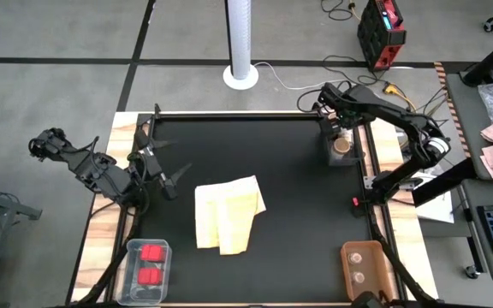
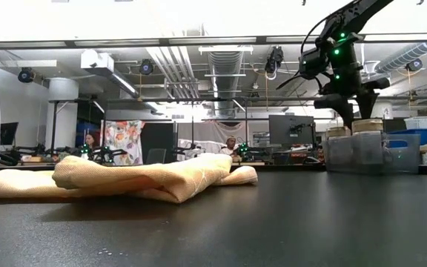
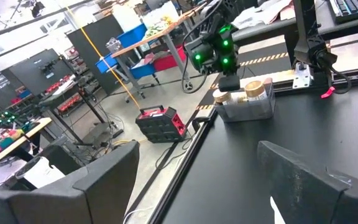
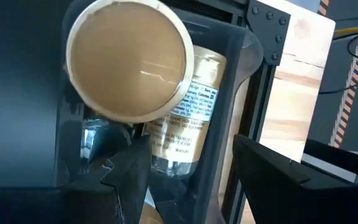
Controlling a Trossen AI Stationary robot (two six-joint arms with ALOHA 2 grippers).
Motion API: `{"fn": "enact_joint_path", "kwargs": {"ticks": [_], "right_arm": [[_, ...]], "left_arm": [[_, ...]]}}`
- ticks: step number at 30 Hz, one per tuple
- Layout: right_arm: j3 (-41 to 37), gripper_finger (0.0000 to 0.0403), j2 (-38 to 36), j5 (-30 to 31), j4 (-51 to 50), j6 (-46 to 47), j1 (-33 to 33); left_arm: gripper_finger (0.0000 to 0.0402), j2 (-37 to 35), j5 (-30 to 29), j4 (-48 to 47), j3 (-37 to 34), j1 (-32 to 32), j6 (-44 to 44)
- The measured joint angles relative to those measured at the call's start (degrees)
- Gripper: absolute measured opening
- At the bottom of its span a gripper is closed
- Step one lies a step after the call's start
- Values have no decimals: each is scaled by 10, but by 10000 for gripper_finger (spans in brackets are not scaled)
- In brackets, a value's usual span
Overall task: Sort spices by type
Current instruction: Adjust the golden spice bottles in the black bin
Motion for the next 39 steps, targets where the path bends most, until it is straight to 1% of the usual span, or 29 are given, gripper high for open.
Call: {"fn": "enact_joint_path", "kwargs": {"ticks": [6,10,14,18,30,39], "right_arm": [[1,217,5,3,11,15,0],[-19,216,16,0,24,15,0],[-30,215,40,19,28,15,0],[-34,218,66,20,28,15,0],[-34,252,130,20,43,7,-9],[-34,268,134,20,40,8,-11]], "left_arm": [[311,0,0,0,0,0,0],[311,0,0,0,0,0,0],[311,0,0,-2,0,0,0],[311,0,0,-5,0,0,0],[311,0,0,-10,0,0,0],[311,0,0,-11,0,0,0]]}}
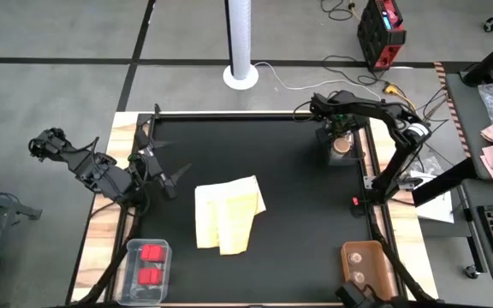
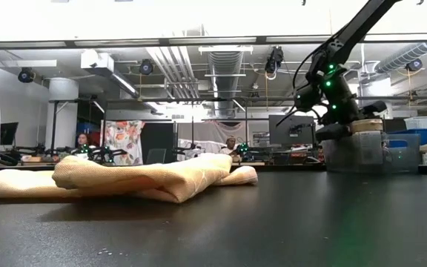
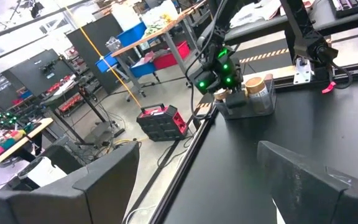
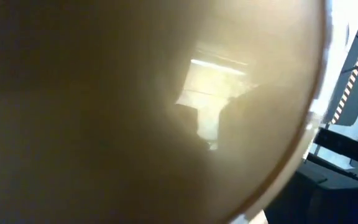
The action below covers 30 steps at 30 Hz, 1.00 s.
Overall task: Sort spices by type
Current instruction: Adjust the golden spice bottles in the black bin
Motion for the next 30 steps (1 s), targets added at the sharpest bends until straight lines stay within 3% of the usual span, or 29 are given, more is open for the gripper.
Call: {"fn": "enact_joint_path", "kwargs": {"ticks": [17,30], "right_arm": [[-11,321,-11,-29,7,4,1],[-30,301,-11,-35,22,3,0]], "left_arm": [[311,0,0,0,0,0,0],[311,0,0,-3,0,0,0]]}}
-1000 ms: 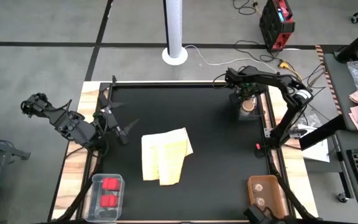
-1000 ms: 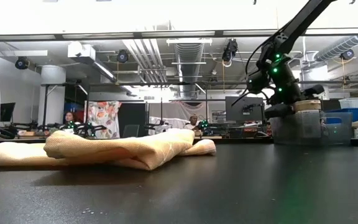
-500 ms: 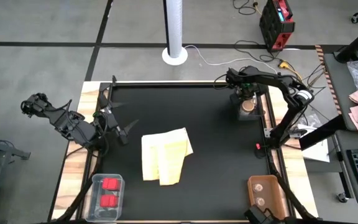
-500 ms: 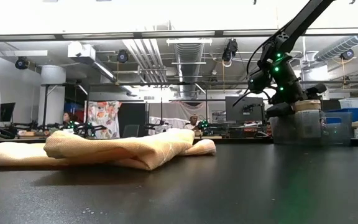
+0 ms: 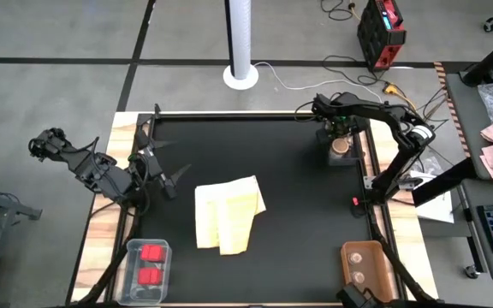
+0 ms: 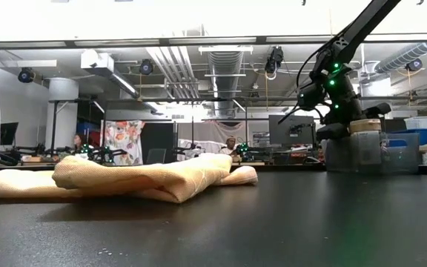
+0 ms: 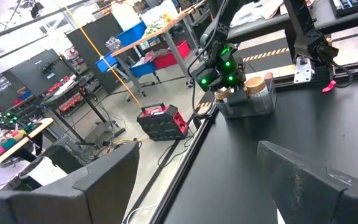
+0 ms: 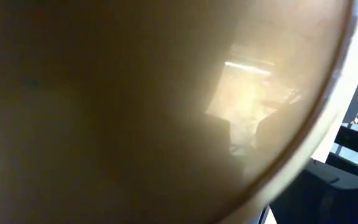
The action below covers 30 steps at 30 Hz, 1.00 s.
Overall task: Sort spices by type
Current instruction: Adjust the golden spice bottles in the black bin
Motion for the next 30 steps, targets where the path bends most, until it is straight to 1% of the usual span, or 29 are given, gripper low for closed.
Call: {"fn": "enact_joint_path", "kwargs": {"ticks": [5,8,12,18,23,30], "right_arm": [[-3,316,0,-3,-3,4,0],[-3,326,-2,-21,-2,-8,0],[-3,329,-18,-21,-8,-9,0],[-5,311,-45,-62,-21,-16,-2],[-4,295,-53,-59,-24,-15,-2],[-4,280,-51,-39,-11,-5,-2]], "left_arm": [[311,0,0,0,0,0,0],[311,0,0,0,0,0,0],[311,0,0,0,0,0,0],[311,0,0,0,0,0,0],[311,0,0,0,0,0,0],[311,0,0,0,0,0,0]]}}
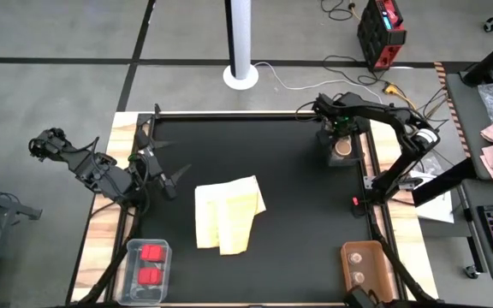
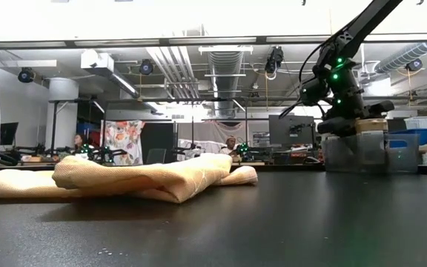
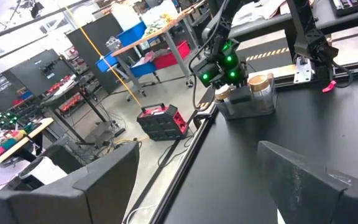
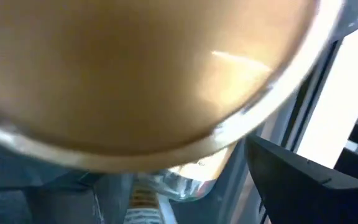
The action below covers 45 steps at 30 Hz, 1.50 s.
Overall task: Sort spices by type
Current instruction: Adjust the golden spice bottles in the black bin
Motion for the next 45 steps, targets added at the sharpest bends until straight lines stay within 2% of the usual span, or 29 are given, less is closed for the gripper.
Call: {"fn": "enact_joint_path", "kwargs": {"ticks": [5,15,35,45], "right_arm": [[-3,295,5,23,19,23,0],[-17,340,49,18,34,43,0],[-11,332,-4,8,-5,49,4],[-51,331,6,-18,63,38,4]], "left_arm": [[311,0,0,0,0,0,-2],[311,0,0,-3,0,0,-2],[311,0,0,-7,0,0,-2],[311,0,0,-7,0,0,-4]]}}
